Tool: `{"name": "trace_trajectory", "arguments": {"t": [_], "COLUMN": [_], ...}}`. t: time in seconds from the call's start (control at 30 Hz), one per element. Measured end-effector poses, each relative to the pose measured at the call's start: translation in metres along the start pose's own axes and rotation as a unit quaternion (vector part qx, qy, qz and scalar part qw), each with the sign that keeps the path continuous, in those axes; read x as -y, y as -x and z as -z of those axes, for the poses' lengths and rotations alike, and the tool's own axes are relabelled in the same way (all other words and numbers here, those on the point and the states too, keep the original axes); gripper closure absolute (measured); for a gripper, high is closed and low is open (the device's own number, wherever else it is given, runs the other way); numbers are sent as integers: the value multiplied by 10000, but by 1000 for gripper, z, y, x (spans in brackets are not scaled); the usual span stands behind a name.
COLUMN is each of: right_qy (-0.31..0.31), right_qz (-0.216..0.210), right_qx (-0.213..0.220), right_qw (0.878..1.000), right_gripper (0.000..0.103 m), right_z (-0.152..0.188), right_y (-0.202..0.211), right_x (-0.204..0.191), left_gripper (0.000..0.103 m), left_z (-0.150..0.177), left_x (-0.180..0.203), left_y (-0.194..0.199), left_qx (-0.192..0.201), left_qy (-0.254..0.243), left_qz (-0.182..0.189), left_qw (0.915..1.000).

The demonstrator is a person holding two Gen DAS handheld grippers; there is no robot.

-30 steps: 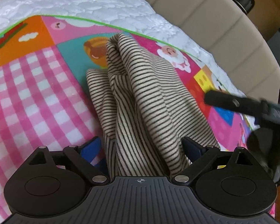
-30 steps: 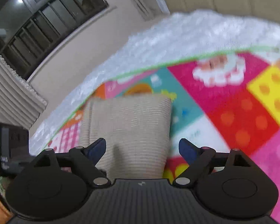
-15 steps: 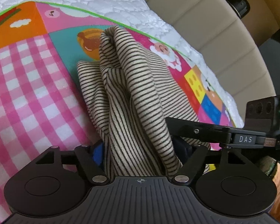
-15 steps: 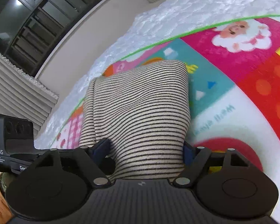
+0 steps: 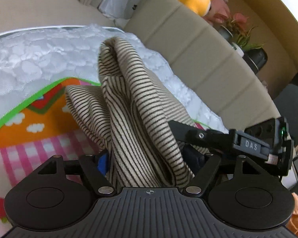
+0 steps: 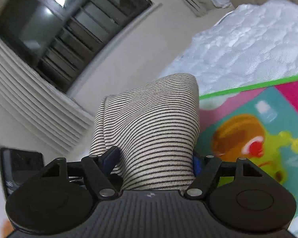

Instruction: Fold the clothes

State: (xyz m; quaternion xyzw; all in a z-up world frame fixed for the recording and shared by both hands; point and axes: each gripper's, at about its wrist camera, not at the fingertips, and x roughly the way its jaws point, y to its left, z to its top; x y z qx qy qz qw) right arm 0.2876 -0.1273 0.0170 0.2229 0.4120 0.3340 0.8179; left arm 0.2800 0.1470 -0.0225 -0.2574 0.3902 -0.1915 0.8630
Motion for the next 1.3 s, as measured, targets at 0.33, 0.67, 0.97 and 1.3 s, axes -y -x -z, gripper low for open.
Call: {"name": "trace_trajectory", "arguments": {"t": [0.33, 0.67, 0.97, 1.3], "right_qy": [497, 2951, 3865, 2870], "right_qz": [1029, 1483, 1451, 1160], "right_qx": [-108, 497, 27, 71], "right_qw": [9934, 9426, 9108, 9508], "right_gripper": [20, 45, 35, 20], "right_z": [7, 59, 117, 123], "right_y": [-26, 17, -20, 51], "right_x": [6, -78, -95, -76], "left_gripper": [19, 16, 40, 91], "left_z": [-2, -41, -67, -45], "left_x": [-66, -11, -36, -56], "left_y": [-20, 18, -85, -57], "left_qx": [-155, 1022, -190, 716], "left_qy": [790, -35, 23, 553], "left_qz": [-227, 227, -50, -493], "left_qw": [9965, 9945, 9998, 9947]}}
